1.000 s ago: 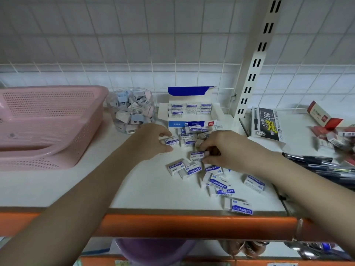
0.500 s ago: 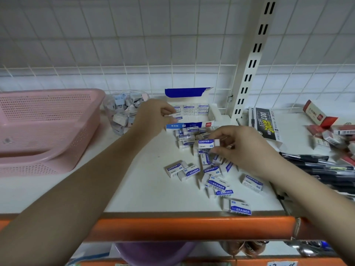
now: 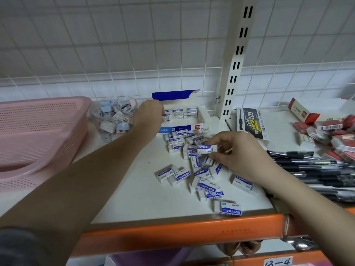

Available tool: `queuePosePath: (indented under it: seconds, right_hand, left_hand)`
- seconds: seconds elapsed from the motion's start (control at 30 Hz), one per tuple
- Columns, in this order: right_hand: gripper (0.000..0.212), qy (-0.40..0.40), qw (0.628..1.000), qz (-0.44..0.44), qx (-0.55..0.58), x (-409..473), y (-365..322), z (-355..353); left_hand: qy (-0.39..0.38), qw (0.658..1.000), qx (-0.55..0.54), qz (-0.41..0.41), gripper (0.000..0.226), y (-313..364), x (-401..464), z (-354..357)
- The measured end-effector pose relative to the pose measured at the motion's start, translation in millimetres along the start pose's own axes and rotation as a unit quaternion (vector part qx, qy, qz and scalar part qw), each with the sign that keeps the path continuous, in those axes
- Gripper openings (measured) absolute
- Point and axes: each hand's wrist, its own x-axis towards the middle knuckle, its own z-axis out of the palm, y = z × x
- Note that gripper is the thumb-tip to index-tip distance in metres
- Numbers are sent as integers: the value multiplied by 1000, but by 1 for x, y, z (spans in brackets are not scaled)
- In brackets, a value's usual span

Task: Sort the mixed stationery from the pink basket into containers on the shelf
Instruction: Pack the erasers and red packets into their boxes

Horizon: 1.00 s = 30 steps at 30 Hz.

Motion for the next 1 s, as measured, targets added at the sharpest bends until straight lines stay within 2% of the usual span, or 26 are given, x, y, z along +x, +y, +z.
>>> queuePosePath:
  seconds: [0.17, 0.27, 0.37, 0.5, 0.57, 0.7, 0.8, 0.9, 1.0]
  right_hand:
    - [19, -4, 998, 22, 61, -5, 5, 1]
    - [28, 11, 994, 31, 103, -9, 9, 0]
    - [28, 41, 987, 51, 145, -5, 15, -7]
    - [27, 52, 979, 46, 191, 7, 13, -21]
    - [27, 48, 981, 29, 187, 14, 9, -24]
    - [29, 30, 986, 3, 161, 33, 7, -21]
    - [26, 7, 989, -18, 147, 51, 3, -15]
    - [20, -13, 988, -38, 147, 70, -2, -3]
    - [16, -22, 990, -21, 139, 93, -4, 14]
  left_hand:
    - [-2, 997, 67, 37, 17, 4, 1, -6]
    - [3, 995, 85, 43, 25, 9, 0, -7]
    - [-4, 998, 50, 46, 26, 12, -7, -11]
    - [-13, 995, -39, 91, 18, 14, -37, -17]
    - [-29, 994, -46, 98, 17, 16, -57, -25]
    - [6, 995, -58, 77, 20, 16, -97, -44]
    - [-89, 987, -128, 28, 19, 12, -121, -52]
    - [-175, 969, -176, -3, 31, 5, -135, -51]
    - [-218, 955, -201, -20, 35, 0, -141, -48]
